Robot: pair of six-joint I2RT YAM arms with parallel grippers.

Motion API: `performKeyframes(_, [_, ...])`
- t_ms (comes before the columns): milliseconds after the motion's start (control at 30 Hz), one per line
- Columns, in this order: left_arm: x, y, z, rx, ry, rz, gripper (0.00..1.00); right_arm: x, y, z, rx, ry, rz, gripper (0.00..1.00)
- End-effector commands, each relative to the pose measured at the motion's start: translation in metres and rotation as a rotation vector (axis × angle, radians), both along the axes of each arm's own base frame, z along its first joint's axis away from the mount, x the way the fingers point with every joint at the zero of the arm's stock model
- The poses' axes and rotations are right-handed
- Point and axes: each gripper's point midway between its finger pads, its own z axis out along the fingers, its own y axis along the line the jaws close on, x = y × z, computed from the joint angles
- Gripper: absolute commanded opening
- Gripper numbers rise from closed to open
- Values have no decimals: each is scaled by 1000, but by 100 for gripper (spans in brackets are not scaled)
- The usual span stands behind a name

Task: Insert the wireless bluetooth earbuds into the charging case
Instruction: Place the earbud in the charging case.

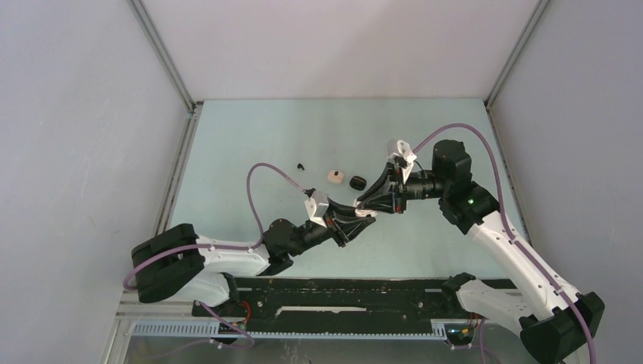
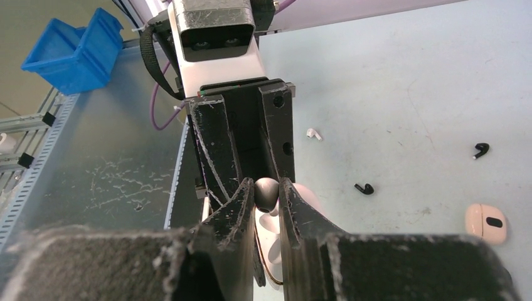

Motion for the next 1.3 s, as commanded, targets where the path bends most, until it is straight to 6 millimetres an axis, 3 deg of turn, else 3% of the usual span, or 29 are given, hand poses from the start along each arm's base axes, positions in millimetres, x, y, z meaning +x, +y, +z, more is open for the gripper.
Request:
performKeyframes(0, [-1,7,18,-68,-26,14,0,3,4,6,5,-55,-3,0])
performKeyframes(633, [0,17,25,-123,-19,37,0,-2,6,-4,-20,-55,17,2])
performKeyframes(1267, [0,11,26,-149,6,19,0,8,18,-7,13,-28,12,0])
